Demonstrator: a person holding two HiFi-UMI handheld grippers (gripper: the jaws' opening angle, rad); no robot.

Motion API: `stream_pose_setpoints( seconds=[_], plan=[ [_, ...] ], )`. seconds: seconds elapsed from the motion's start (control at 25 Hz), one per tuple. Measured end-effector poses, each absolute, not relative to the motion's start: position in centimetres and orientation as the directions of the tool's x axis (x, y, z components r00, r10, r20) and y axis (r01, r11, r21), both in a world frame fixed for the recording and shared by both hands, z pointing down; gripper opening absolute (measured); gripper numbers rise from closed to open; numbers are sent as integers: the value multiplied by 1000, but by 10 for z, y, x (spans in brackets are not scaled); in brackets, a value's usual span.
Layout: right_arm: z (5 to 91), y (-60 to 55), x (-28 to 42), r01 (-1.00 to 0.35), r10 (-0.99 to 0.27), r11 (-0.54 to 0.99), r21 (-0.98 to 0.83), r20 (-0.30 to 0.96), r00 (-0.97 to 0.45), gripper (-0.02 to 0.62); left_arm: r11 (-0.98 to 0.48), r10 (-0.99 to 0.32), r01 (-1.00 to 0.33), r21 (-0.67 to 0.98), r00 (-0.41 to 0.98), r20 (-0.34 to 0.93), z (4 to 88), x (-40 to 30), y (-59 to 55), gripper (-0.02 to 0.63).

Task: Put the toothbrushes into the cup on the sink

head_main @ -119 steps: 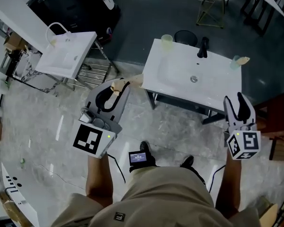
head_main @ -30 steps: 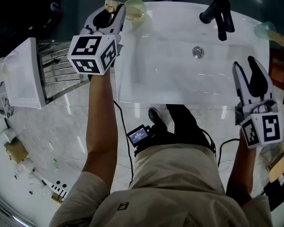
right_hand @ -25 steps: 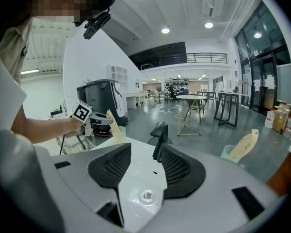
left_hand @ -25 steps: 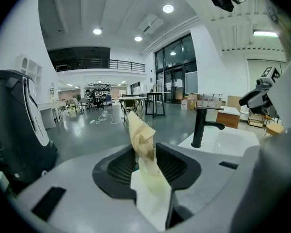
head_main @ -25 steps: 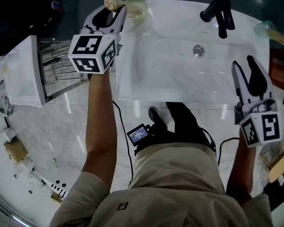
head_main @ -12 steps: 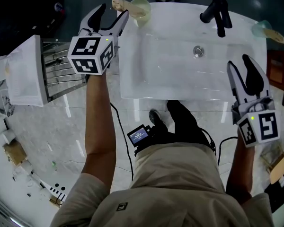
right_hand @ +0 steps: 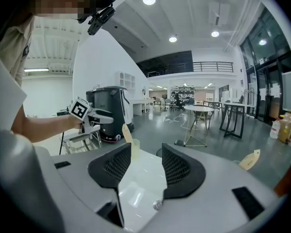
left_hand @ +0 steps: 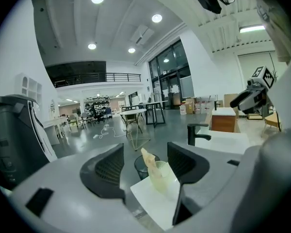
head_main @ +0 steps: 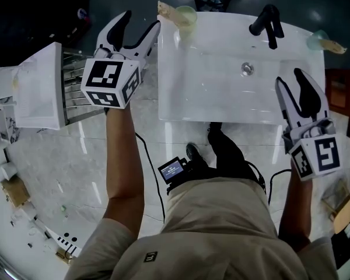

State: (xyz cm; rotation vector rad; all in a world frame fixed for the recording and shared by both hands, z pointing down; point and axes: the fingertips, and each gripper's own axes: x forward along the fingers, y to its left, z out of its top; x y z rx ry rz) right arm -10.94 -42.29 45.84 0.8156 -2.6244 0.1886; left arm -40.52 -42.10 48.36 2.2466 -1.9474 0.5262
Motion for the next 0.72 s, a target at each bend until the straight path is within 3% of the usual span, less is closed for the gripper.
stream_pose_setpoints(
  seconds=[0.16, 0.24, 0.28, 0.36, 0.4, 0.52, 0.72],
  plan=[
    [434, -407, -117, -560, -524, 829, 9, 363, -770, 198, -163, -959, -976, -145, 122, 255, 435, -401, -394, 263],
    [420, -397, -120, -555, -527, 832, 21, 344, -777, 196, -167, -967, -974, -150, 132, 217, 411, -397, -377, 230],
    [413, -392, -121, -553, -529, 833, 28, 334, -780, 195, -166, -971, -974, -156, 134, 198, 398, -395, -367, 189],
    [396, -380, -123, -550, -534, 834, 41, 312, -786, 190, -161, -978, -973, -165, 135, 157, 373, -390, -345, 41],
    [387, -373, -124, -548, -535, 835, 48, 301, -789, 184, -161, -980, -973, -168, 138, 140, 360, -387, -334, 21],
    [357, -351, -127, -537, -535, 841, 69, 264, -803, 152, -166, -983, -969, -185, 147, 113, 327, -377, -299, 7],
    [314, -309, -131, -499, -509, 861, 100, 201, -837, 37, -168, -985, -968, -187, 159, 62, 283, -357, -238, 5]
  ],
)
